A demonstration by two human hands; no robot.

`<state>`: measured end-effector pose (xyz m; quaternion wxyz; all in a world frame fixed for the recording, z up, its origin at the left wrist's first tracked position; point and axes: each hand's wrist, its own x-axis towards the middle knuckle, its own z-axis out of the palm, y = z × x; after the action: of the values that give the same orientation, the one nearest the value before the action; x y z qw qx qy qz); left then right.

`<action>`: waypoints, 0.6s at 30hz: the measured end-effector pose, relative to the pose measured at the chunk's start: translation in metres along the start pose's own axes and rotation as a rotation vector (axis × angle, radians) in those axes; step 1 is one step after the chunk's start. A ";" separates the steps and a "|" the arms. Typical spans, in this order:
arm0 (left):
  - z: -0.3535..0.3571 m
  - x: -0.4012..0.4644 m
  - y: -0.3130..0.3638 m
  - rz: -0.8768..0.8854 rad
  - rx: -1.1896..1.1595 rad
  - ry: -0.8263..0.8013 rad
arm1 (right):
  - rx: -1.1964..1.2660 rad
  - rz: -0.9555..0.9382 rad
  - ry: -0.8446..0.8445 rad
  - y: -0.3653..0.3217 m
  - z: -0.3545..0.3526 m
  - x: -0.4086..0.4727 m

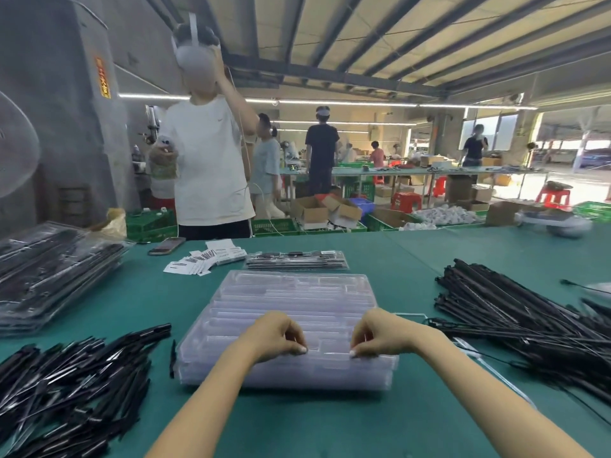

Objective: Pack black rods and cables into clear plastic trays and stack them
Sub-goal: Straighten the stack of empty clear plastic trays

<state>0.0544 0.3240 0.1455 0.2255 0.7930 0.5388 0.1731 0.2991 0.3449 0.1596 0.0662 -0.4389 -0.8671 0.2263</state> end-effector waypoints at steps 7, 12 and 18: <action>0.001 -0.002 -0.006 -0.023 -0.056 0.042 | -0.068 -0.020 0.002 -0.004 0.000 -0.001; 0.000 0.000 0.002 -0.026 0.078 0.030 | -0.076 0.031 -0.023 -0.005 0.000 0.005; 0.021 0.011 0.040 0.074 0.256 0.037 | -0.011 0.091 -0.108 -0.012 -0.010 0.008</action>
<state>0.1005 0.3181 0.1502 0.1059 0.8313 0.5309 0.1258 0.2884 0.3482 0.1732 0.0066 -0.4656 -0.8497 0.2475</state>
